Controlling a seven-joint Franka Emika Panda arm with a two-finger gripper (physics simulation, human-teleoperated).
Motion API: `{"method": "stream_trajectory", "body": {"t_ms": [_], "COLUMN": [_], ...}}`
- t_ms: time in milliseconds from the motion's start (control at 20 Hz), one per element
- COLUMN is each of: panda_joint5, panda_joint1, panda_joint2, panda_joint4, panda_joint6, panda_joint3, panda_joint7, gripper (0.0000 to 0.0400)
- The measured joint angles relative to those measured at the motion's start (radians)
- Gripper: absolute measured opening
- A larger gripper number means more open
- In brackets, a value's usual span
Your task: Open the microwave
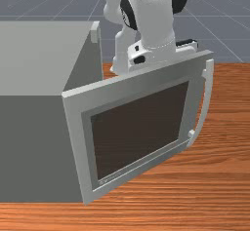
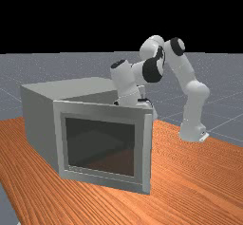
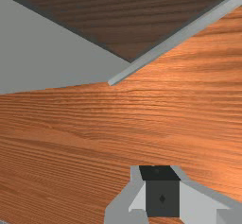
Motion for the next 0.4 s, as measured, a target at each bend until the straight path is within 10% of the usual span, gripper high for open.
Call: {"method": "stream_trajectory", "body": {"t_ms": [300,400], "panda_joint5": [-0.142,-0.141], "panda_joint1": [0.291,0.291], "panda_joint2": [-0.316,-0.314], "panda_joint4": [0.612,0.611], "panda_joint6": [-0.305,-0.308], "panda_joint3": [-0.161,-0.161], "panda_joint7": [0.026,0.025], "gripper": [0.0,0.0]}}
